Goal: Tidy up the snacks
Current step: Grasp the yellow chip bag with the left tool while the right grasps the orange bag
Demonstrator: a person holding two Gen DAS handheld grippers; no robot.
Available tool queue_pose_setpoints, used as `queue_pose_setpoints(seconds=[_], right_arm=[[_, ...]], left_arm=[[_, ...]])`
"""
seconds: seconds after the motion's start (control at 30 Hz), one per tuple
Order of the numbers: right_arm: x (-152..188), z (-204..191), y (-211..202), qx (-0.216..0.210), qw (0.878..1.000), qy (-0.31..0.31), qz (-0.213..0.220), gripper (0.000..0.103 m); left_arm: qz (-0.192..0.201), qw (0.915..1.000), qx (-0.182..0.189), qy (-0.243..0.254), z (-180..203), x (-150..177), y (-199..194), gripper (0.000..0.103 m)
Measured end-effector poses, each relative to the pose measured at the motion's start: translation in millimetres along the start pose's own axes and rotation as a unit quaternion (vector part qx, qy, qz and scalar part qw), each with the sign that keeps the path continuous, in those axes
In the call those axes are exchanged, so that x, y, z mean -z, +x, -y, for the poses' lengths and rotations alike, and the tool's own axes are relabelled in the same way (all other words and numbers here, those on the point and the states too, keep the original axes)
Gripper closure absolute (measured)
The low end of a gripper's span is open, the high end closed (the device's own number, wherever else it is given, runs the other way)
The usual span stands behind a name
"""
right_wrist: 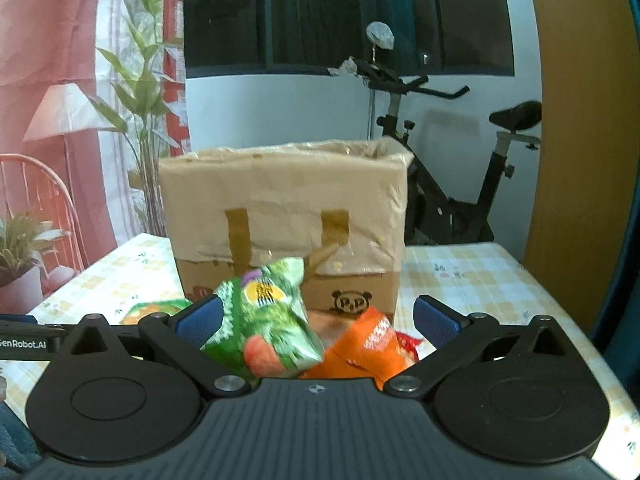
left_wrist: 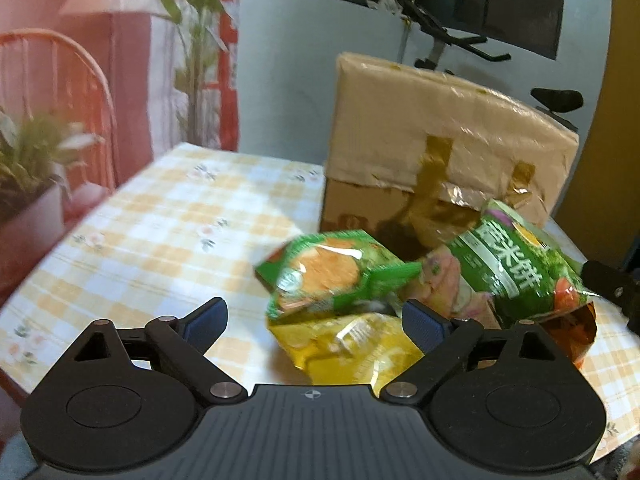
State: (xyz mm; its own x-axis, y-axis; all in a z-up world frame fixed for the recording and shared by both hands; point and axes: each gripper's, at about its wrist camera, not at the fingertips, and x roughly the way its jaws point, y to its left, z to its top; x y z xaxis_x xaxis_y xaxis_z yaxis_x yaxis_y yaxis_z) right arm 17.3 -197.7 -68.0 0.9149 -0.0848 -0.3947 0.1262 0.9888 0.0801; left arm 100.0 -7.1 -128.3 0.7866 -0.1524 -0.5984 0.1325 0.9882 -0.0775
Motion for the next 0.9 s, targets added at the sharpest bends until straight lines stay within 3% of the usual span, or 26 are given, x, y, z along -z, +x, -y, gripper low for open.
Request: queue_pose_setpoints(seconds=[0.27, 0.53, 0.9], right_arm=[[21.8, 3.5, 14.5, -0.015, 0.999, 0.003, -0.028, 0.0], [27.6, 11.0, 20.9, -0.012, 0.999, 0.015, -0.038, 0.0], [34.5, 11.0, 24.8, -0.014, 0.999, 0.016, -0.049, 0.0]], left_arm=[[-0.037, 0.9982, 0.043, -0.021, 1.3, 12.4, 25.8, 0.008], [-0.064, 0.9834, 0.096, -0.14, -24.5, 24.8, 47.6, 0.008], [-0.075, 0.9773, 0.124, -0.154, -20.5, 30.5, 63.8, 0.007]])
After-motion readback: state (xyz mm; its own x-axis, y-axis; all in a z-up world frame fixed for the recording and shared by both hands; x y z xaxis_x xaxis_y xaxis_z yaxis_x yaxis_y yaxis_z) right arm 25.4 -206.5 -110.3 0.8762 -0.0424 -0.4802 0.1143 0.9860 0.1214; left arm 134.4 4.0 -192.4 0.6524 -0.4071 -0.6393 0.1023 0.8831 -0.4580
